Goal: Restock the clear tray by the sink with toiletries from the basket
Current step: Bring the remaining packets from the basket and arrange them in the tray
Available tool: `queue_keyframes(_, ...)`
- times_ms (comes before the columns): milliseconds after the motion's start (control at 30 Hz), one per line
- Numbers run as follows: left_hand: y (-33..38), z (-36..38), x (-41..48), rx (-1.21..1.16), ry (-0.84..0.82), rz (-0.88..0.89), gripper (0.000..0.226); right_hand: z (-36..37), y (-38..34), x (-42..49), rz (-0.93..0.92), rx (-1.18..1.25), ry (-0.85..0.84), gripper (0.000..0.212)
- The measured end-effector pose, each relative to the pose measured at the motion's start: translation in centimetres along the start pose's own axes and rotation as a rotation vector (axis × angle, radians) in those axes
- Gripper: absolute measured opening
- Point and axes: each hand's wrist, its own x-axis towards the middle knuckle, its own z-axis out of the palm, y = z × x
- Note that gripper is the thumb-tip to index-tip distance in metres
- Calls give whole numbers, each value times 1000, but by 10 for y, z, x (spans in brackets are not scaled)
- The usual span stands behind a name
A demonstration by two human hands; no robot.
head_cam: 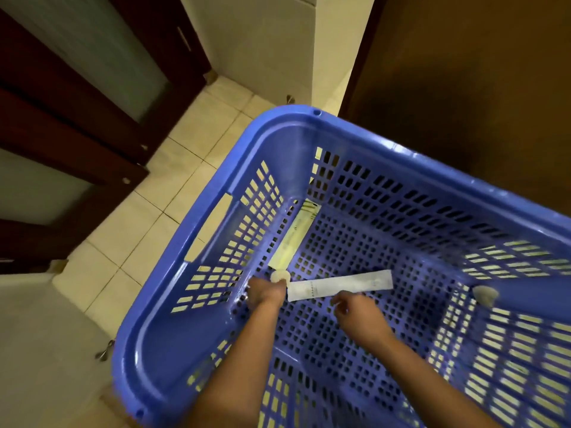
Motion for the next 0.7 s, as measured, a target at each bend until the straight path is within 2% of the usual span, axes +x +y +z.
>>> queue_keyframes(133,-2,18,18,-188,14,-46,75,5,-13,30,-20,3,6,35)
queue_keyframes(233,-4,26,33,-234,49,-69,79,2,-24,52,-40,13,6,32)
queue_keyframes(333,-8,32,41,-259,79,-52,61,5,-34,72,-39,61,22,29)
queue_keyframes(567,-4,35,30,-58,143,177,28,24,-45,81,-95,111,2,28)
queue_keyframes(700,4,35,10,-113,108,279,25,17,-41,66,-157,221,17,32)
